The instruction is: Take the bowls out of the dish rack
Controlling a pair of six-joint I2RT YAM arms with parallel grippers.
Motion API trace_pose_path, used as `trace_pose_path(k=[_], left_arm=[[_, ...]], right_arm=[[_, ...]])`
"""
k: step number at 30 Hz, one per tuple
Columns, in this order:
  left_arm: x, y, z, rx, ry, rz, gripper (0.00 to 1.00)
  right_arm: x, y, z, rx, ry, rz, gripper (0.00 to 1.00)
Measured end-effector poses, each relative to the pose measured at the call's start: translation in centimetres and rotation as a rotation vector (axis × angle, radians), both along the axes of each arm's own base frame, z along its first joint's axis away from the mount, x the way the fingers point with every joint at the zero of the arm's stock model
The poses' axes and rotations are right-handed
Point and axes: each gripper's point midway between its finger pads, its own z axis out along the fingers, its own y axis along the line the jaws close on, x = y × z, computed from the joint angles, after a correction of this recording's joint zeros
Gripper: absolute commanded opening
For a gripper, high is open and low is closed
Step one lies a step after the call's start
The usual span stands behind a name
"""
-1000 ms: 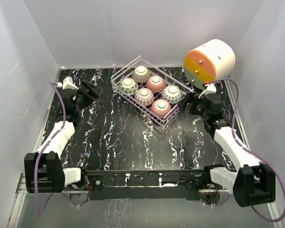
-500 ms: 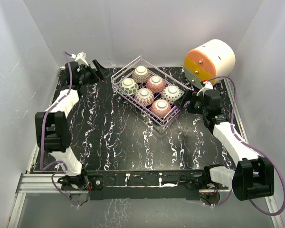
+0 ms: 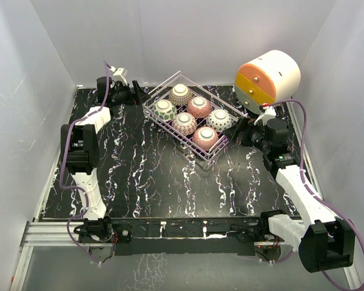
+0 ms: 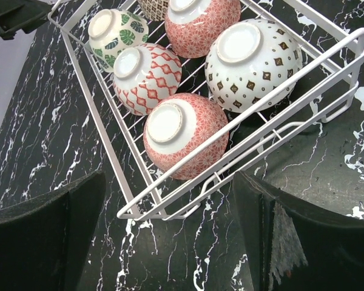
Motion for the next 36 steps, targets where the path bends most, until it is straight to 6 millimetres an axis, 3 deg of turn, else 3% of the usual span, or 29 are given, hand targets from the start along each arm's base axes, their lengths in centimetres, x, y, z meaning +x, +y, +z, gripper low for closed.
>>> trace_pose_path(k=[6,13,20,25,36], left_arm=[[0.8,-1.4,-0.8,0.022,-0.027,-0.05,0.65],[0.6,-3.6,-0.4,0.065,-0.07,-0.108,0.45],[1.0,-3.2,-0.9,0.11,-0.075,-0.082,0.23],[1.3,-2.5,-1.2,0.132,-0.073,-0.052,0.0],[-1.6,-3.5,-1.1,0.078,-0.031,-0.054,0.0]], right_arm=[[-0.1,0.1,-0.2,-0.008,-0.001,0.01,0.89],[-0.2,0.0,-0.8,-0.02,0.007,0.014,0.89],[-0.4,-0.2,-1.7,-0.031,0.025,0.007,0.89],[-0.4,-0.3,-1.8,-0.035,0.027,0.001,0.89],[-0.7,0.2,-1.9,-0.014,0.05,0.025,0.83]])
